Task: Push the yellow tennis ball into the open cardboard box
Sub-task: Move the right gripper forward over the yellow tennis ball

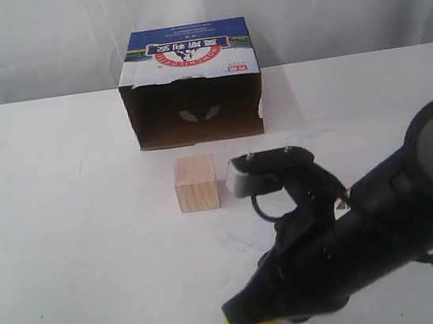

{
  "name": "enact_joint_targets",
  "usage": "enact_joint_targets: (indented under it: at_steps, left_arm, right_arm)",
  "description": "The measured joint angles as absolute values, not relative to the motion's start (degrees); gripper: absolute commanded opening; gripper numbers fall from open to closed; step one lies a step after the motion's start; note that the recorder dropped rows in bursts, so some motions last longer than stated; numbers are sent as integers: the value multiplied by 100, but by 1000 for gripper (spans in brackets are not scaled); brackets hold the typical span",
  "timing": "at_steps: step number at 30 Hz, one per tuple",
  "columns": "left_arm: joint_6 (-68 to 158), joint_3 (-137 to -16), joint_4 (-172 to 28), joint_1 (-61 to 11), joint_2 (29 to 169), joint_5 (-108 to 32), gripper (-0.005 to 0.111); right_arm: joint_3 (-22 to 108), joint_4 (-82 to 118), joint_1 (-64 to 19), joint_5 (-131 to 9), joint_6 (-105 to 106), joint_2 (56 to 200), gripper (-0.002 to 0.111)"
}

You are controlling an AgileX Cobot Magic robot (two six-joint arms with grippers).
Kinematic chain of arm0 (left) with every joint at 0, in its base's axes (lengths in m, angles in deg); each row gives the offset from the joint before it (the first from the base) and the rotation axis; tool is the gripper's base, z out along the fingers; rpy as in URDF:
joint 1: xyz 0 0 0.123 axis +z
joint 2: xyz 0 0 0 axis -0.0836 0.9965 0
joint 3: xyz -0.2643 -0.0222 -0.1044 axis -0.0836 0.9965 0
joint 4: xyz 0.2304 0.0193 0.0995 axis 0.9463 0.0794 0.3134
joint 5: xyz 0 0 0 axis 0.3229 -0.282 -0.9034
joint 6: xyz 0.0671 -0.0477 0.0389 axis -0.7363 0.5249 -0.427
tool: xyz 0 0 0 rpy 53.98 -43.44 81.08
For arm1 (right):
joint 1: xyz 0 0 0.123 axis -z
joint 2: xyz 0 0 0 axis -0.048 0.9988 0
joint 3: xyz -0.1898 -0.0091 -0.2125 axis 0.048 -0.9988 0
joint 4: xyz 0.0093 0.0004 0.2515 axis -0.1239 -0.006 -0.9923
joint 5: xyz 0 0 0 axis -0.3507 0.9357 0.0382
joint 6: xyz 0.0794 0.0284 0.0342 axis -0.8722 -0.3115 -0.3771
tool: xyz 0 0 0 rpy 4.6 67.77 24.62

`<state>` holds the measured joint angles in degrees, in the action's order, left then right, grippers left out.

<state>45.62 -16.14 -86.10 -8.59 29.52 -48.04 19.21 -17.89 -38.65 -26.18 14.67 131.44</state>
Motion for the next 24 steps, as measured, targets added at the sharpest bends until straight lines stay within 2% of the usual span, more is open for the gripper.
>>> enact_joint_targets:
  at_steps: [5,24]
  left_arm:
    - [4562,-1614,-8610,-859,2952,-4804,0]
    - [4562,-1614,-8610,-859,2952,-4804,0]
  right_arm:
    - [1725,-2027,-4531,-3203,1467,13246,0]
    - [1689,-1599,-4554,-3411,1467,13761,0]
